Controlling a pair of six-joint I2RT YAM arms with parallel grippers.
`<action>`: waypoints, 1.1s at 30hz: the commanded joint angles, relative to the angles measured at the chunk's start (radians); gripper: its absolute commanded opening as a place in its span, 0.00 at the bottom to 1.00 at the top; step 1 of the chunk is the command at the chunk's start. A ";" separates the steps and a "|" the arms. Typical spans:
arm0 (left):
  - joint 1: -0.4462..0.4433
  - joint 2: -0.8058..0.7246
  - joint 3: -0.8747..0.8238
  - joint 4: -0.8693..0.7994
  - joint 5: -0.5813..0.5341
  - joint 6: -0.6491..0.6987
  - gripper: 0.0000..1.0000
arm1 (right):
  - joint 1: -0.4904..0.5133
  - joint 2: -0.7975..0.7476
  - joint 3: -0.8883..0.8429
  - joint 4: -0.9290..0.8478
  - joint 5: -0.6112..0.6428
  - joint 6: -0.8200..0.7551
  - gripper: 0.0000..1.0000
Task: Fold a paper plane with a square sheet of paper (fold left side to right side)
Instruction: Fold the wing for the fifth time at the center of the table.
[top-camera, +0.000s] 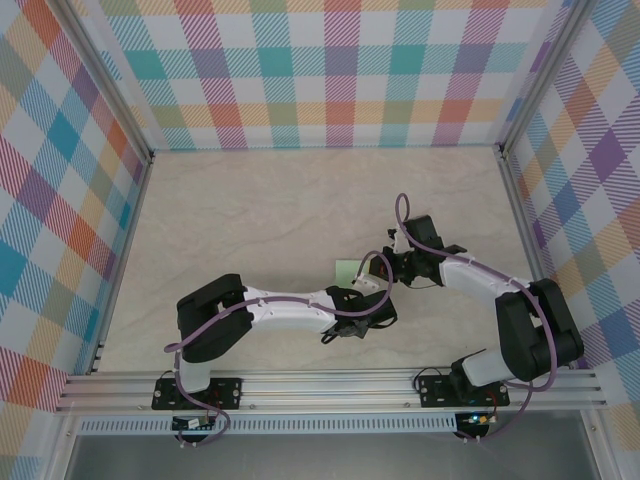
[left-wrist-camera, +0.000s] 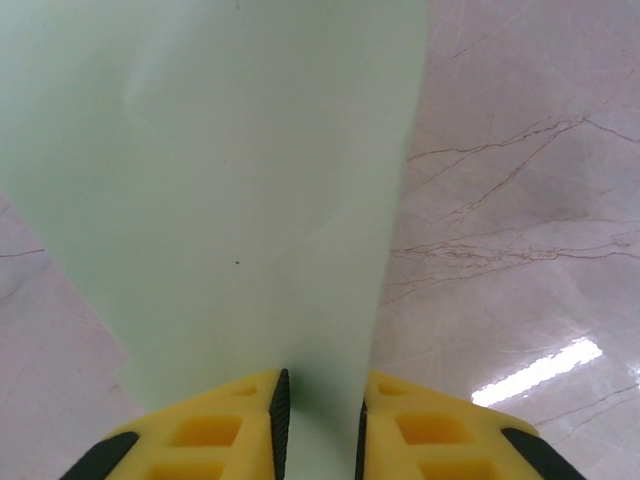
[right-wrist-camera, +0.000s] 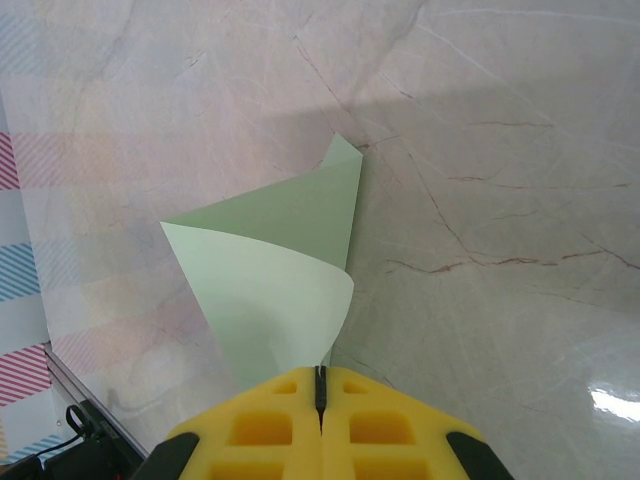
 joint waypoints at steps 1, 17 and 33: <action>-0.016 0.009 0.022 -0.041 -0.034 -0.014 0.19 | 0.007 0.006 0.043 -0.054 -0.009 -0.031 0.07; 0.082 -0.090 -0.027 0.117 0.224 0.011 0.00 | -0.083 -0.308 0.168 -0.370 0.228 -0.125 0.77; 0.314 -0.103 -0.224 0.591 0.738 -0.154 0.00 | -0.096 -0.425 -0.175 -0.114 0.027 -0.076 0.85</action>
